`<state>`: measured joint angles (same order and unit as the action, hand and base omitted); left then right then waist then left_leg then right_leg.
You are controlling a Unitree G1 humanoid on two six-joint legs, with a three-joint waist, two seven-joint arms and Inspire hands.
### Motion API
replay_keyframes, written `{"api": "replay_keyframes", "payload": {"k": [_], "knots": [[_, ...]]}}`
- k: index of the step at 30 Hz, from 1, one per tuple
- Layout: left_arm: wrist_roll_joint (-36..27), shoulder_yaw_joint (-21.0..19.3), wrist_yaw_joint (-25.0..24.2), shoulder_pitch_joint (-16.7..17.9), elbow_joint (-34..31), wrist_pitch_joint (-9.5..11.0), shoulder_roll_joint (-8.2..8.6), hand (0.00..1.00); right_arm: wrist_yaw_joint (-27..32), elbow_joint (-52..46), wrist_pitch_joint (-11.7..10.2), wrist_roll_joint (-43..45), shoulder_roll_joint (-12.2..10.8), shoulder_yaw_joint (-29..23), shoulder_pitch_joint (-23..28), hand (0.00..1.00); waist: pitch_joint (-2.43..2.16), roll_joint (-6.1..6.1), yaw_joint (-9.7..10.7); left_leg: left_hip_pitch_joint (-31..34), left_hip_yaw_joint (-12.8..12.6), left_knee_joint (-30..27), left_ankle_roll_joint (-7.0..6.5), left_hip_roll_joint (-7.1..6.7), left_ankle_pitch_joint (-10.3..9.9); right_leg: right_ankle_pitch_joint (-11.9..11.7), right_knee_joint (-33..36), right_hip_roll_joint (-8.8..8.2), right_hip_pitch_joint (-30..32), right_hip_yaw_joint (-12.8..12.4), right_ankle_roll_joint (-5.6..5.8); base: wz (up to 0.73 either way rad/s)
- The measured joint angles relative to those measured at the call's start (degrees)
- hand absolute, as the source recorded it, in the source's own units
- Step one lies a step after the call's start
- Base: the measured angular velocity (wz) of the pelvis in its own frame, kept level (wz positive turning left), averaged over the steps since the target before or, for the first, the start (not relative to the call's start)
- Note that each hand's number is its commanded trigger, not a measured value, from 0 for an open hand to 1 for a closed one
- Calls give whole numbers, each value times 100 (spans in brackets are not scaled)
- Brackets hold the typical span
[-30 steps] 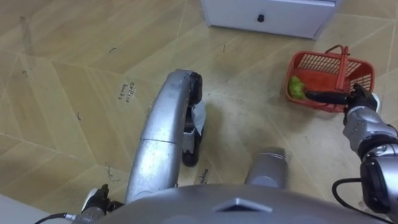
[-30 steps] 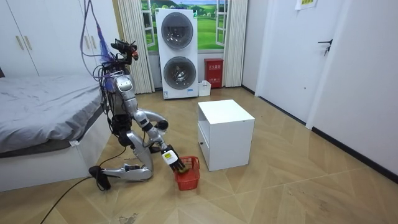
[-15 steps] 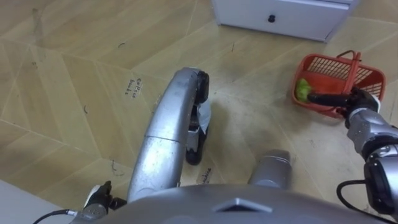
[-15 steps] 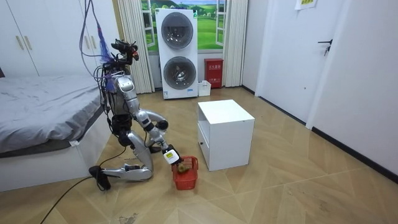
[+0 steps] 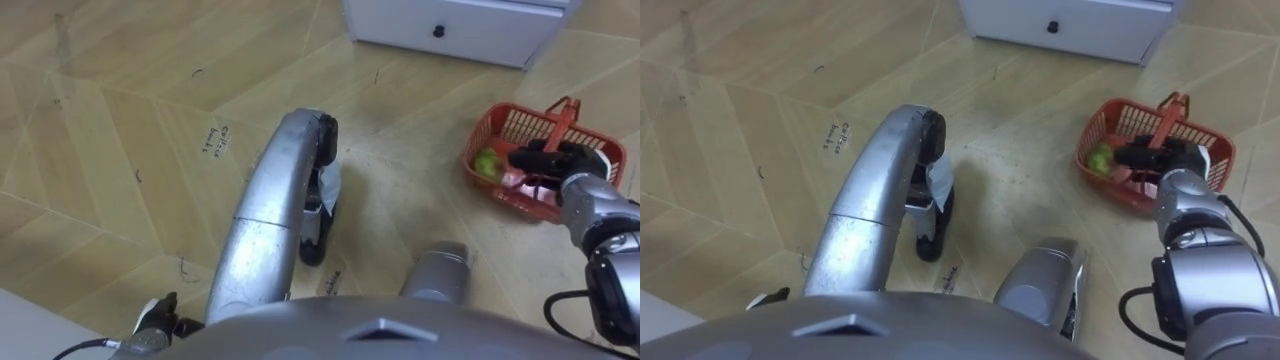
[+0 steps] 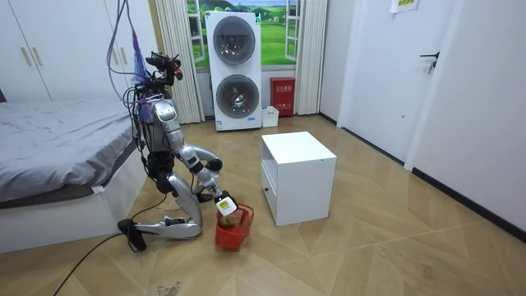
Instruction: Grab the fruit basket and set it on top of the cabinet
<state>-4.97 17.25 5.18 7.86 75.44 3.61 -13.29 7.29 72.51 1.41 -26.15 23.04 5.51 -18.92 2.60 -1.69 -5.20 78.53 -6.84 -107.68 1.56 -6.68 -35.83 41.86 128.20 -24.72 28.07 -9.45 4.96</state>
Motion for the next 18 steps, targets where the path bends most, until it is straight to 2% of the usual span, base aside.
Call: {"api": "replay_keyframes", "payload": {"k": [13,18], "knots": [[3,210,-54,-104,-15,-87,52,0,-5,64,116,-4,-4,2,-7,100,10,-7,13,3,3,0,-7,-2,54,0,62,4,-4,-4,0,0],[4,219,-54,-349,-15,-75,135,0,-1,106,116,125,-40,10,-8,100,58,-88,28,-13,6,0,-5,-5,68,0,62,4,-26,1,0,0]]}}
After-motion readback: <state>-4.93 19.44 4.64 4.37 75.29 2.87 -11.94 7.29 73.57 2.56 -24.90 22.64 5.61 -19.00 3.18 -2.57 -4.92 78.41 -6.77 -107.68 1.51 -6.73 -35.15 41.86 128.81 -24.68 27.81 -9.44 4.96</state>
